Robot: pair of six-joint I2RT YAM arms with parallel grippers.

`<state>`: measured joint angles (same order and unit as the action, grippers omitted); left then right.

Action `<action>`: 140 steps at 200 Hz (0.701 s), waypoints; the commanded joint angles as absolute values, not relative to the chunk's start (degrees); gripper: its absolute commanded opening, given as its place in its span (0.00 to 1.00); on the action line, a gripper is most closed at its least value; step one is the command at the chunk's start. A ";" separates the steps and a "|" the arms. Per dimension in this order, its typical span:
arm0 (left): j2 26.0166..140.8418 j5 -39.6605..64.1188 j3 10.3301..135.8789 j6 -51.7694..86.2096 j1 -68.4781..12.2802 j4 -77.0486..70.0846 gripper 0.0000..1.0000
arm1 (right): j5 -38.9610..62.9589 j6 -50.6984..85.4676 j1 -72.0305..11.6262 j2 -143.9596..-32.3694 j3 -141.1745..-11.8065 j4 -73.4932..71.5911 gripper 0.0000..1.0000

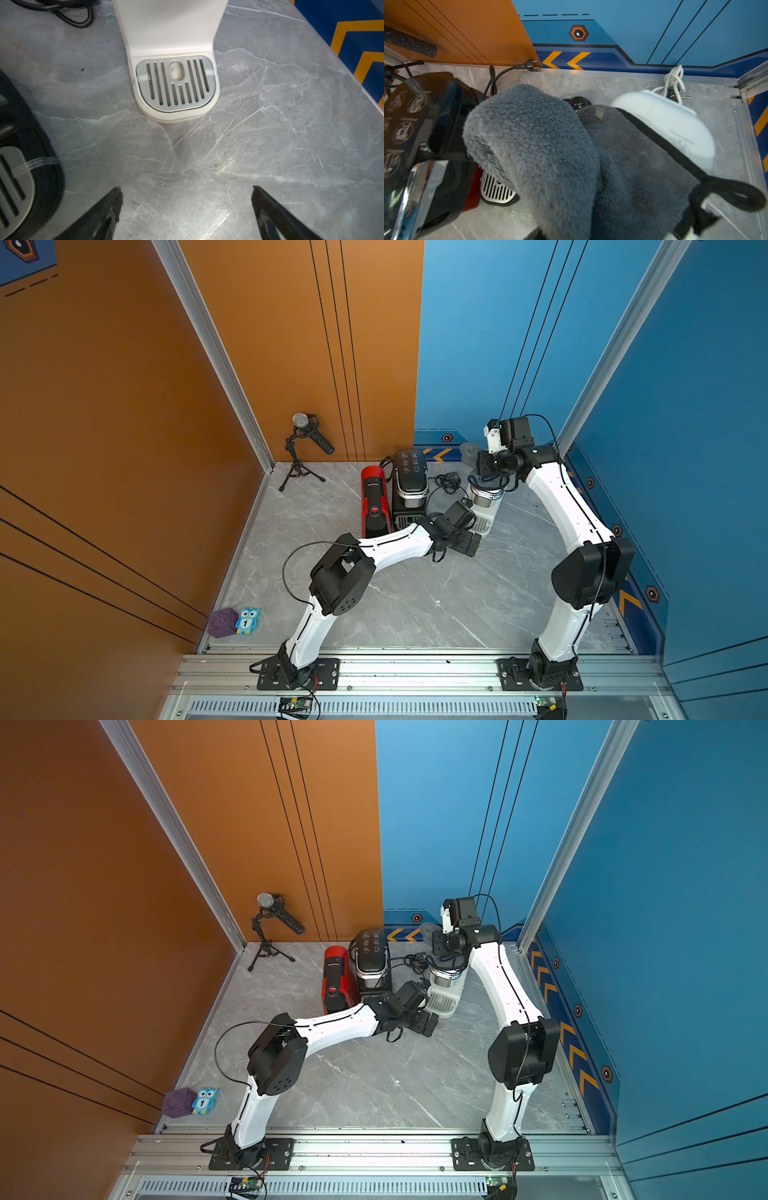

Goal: Wipe the surface of a coffee machine
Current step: Wipe the dirt from the surface of the coffee machine.

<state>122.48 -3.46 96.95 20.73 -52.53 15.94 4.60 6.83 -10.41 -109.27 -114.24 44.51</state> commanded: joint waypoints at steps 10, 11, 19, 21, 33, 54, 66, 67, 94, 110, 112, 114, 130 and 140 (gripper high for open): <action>124.24 -0.56 97.99 20.71 -52.16 15.51 0.98 | -1.16 8.08 -7.56 -116.94 -119.62 48.69 0.14; 124.26 -0.55 97.91 20.73 -52.14 15.49 0.98 | -1.20 8.13 -7.47 -117.09 -119.75 48.69 0.14; 124.28 -0.20 97.78 20.93 -52.13 15.34 0.98 | -1.03 8.55 -6.72 -118.22 -120.75 48.69 0.14; 124.28 -0.18 97.66 21.01 -52.17 15.26 0.98 | -0.96 8.73 -6.54 -118.41 -121.00 48.69 0.14; 124.45 0.46 97.21 21.71 -52.20 14.64 0.98 | -0.55 9.33 -5.28 -120.82 -122.32 48.68 0.14; 125.58 3.92 97.29 23.47 -51.77 13.90 0.98 | 2.63 11.24 -2.66 -123.38 -124.70 48.62 0.14; 126.03 4.99 97.33 23.97 -51.77 13.58 0.98 | 3.97 11.96 -1.63 -123.97 -125.18 48.58 0.14; 126.07 5.09 97.36 23.94 -51.77 13.51 0.98 | 4.01 11.96 -1.56 -123.99 -125.17 48.59 0.14; 127.42 6.41 97.97 23.47 -51.52 13.00 0.98 | 4.39 11.91 -0.71 -124.25 -124.37 48.77 0.14; 129.03 8.78 99.01 23.91 -50.64 13.03 0.98 | 5.61 11.61 -0.74 -122.81 -122.58 48.90 0.14; 129.16 9.05 99.11 24.08 -50.52 13.01 0.98 | 5.62 11.60 -0.78 -122.55 -122.23 48.88 0.14; 129.32 9.27 99.20 24.17 -50.42 13.01 0.98 | 5.62 11.56 -0.83 -122.20 -121.83 48.69 0.14; 130.35 10.65 99.98 25.15 -49.53 13.01 0.99 | 4.23 10.99 -1.85 -119.36 -117.84 47.27 0.14; 131.20 12.61 100.99 25.31 -49.07 13.01 0.96 | 2.29 9.76 -2.85 -116.59 -114.97 46.47 0.14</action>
